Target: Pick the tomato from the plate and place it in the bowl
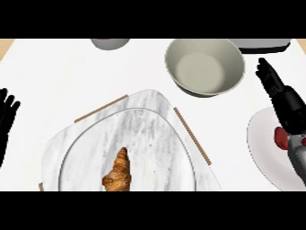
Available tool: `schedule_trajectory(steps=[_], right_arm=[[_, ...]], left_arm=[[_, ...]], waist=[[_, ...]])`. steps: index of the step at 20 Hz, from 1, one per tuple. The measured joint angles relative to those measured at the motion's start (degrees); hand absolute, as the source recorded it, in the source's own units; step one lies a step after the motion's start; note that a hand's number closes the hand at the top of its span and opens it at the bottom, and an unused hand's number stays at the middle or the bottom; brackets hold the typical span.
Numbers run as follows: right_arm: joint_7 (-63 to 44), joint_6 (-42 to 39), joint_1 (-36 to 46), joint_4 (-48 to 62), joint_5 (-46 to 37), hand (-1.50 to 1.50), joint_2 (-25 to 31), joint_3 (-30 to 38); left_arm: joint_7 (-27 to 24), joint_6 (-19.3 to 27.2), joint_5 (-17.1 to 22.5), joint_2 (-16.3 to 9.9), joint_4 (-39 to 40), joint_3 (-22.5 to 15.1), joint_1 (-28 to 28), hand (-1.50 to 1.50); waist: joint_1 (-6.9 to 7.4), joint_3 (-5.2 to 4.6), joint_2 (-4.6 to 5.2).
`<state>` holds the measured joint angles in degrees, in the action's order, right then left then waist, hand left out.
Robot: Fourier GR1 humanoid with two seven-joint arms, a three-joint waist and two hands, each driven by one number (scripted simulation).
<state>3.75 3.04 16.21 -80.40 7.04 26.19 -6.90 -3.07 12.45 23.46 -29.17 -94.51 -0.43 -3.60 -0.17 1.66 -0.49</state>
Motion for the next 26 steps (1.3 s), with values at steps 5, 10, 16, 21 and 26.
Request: schedule_trajectory(steps=[5,10,16,21,26], right_arm=[[7.27,-11.18,-4.16,-1.84,3.22,1.50,9.06,3.85],[14.50,-10.80,-9.10,3.40,0.63,-1.50,17.14,11.74],[35.84,-16.68,-20.41,4.45,-2.68,-1.50,21.36,14.65],[37.37,-10.50,-26.29,0.36,-13.00,-1.50,27.05,15.88],[25.83,-8.83,-30.48,-6.84,-18.79,-1.50,32.58,17.95]], left_arm=[[2.12,-2.30,0.05,2.40,-1.33,-5.03,1.35,0.00],[4.70,-4.67,1.31,6.43,-1.04,-11.07,3.70,0.00],[6.61,-5.38,0.67,10.42,2.33,-15.07,7.95,0.00],[6.14,-6.17,0.16,11.41,3.34,-15.94,8.13,0.00],[7.47,-5.88,-0.50,12.18,3.08,-16.67,8.80,0.00]], waist=[[-1.86,-1.11,0.28],[-4.29,-1.44,0.57],[-3.18,-1.53,0.44],[-2.38,-1.72,0.28],[-1.81,-1.84,0.19]])
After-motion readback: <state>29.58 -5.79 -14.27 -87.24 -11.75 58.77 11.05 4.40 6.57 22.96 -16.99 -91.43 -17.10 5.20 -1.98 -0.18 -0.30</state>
